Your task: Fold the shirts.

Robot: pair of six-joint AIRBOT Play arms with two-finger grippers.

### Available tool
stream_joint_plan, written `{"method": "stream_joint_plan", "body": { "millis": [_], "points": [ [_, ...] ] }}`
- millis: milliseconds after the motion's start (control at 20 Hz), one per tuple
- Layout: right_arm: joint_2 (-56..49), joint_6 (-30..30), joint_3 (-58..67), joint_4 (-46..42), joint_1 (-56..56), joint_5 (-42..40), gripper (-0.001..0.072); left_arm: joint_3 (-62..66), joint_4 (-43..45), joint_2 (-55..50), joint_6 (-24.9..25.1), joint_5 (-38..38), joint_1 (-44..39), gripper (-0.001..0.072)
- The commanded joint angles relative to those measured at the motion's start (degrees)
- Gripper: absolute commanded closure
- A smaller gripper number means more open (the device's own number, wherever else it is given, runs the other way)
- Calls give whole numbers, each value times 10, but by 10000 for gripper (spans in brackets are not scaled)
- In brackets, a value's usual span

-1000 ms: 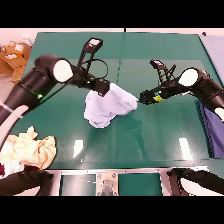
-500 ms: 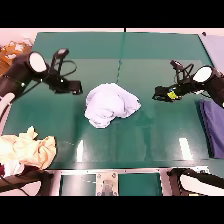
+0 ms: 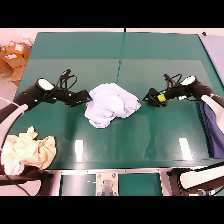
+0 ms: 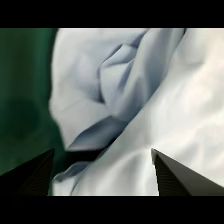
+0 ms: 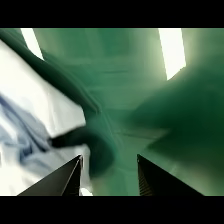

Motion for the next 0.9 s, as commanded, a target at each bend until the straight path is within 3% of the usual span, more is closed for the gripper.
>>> {"method": "stream_joint_plan", "body": {
  "millis": [0,150,200,250,300,350,400,650,850],
  "points": [
    [-76,-34,32,84,22,-11,305,-8,-178,-46,112,32,2,-3],
    [-116,-43,74,113,54,-11,315,-8,-225,-52,153,32,2,-1],
    [-124,-44,88,118,66,-11,378,-9,-225,-54,153,32,2,119],
    [-126,-45,100,118,74,-11,473,-8,-221,-55,155,30,2,329],
    [-125,-47,111,118,77,-8,549,-8,-223,-55,165,23,2,463],
    [-125,-58,127,118,78,6,684,-8,-229,-54,176,12,3,642],
    [-124,-59,144,116,73,23,688,-6,-232,-53,186,1,5,684],
    [-56,-59,226,113,19,97,689,87,-228,-40,178,-129,38,686],
    [79,-57,239,113,-39,103,689,150,-187,45,147,-150,65,686]
  ]
}}
